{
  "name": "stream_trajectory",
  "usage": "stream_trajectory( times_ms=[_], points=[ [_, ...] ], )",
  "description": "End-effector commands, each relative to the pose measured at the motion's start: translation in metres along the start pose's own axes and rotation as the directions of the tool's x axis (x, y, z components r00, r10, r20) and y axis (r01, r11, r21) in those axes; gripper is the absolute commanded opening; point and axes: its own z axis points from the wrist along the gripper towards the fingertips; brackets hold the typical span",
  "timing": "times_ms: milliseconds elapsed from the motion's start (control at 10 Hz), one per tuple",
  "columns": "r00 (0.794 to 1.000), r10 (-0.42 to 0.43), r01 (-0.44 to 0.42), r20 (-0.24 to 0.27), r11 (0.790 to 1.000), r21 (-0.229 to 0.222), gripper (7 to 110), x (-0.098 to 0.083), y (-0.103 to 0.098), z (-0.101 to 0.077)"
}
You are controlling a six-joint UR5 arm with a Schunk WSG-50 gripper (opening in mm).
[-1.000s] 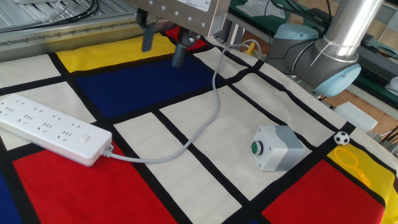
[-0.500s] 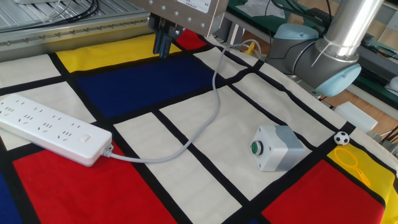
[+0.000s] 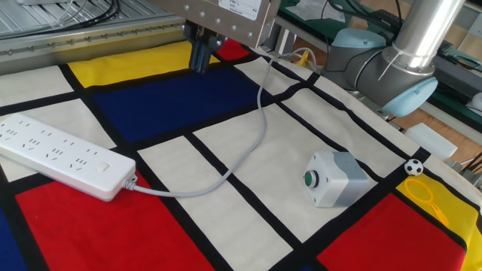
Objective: Turn on the power strip by pressing the button
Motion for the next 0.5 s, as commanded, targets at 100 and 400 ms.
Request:
stream_trajectory(
  times_ms=[100,400],
  points=[
    [1.0,-0.001,0.001,0.004,1.0,-0.015,7,0.0,0.006,0.002],
    [0.999,0.019,-0.018,-0.037,1.0,0.022,7,0.01,-0.001,0.002]
  ],
)
